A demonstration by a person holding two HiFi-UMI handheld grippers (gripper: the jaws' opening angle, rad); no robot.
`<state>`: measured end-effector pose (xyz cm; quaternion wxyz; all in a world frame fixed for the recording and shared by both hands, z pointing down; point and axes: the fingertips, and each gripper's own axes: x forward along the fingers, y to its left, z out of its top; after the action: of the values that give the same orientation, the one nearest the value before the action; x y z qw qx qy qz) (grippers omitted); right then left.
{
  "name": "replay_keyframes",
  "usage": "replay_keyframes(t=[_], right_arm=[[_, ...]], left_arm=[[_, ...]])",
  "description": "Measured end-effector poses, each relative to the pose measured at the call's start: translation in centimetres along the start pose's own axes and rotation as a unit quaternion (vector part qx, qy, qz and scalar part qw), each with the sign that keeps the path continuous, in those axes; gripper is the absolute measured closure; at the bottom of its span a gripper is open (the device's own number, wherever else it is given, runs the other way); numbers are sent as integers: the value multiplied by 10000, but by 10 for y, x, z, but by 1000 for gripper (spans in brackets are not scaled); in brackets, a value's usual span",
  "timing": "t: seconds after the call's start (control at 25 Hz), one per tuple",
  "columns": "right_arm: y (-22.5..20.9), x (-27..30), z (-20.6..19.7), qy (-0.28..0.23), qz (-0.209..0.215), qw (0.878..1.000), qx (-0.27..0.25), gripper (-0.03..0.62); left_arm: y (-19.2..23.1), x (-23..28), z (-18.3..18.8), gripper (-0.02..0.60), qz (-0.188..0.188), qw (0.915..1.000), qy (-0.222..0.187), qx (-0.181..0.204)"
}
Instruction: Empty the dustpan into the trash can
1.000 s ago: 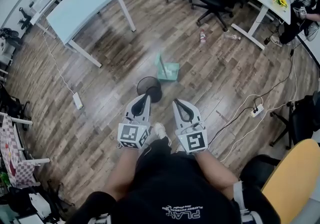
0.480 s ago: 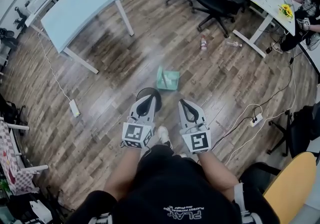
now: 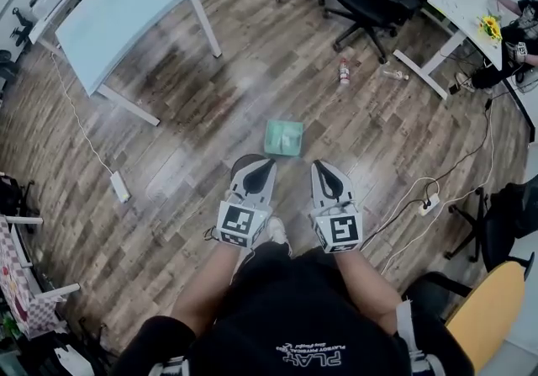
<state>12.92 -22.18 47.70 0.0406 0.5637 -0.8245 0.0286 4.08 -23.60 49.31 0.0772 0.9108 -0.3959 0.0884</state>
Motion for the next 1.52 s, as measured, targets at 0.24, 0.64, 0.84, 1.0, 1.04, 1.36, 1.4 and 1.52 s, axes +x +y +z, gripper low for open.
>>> replay_keyframes(t=[0.24, 0.64, 0.84, 1.0, 1.04, 1.36, 1.4, 1.52], right_arm=[[-6, 30, 0, 147, -28, 9998, -147, 569], [-27, 70, -13, 224, 203, 9995, -117, 569], [-31, 83, -28, 471, 344, 9983, -77, 569], [-49, 97, -44, 653, 301, 9974, 91, 569], [-54, 101, -47, 669, 279, 9973, 126, 569], [-79, 121, -70, 839, 241, 9959, 224, 569], [-82, 122, -73, 863, 232, 9957, 239, 569], [-86, 124, -82, 918, 225, 9952, 260, 569]], left_arm=[[23, 24, -10, 568, -32, 9999, 127, -91], [50, 81, -35, 568, 390, 9982, 383, -264], [58, 110, -57, 568, 463, 9952, 644, -570], [63, 133, -71, 565, 504, 9931, 815, -675], [65, 138, -76, 562, 543, 9924, 881, -669], [81, 169, -130, 336, 833, 9787, 1728, -728], [84, 172, -140, 333, 884, 9758, 1858, -740], [91, 183, -171, 307, 1000, 9632, 2294, -976]])
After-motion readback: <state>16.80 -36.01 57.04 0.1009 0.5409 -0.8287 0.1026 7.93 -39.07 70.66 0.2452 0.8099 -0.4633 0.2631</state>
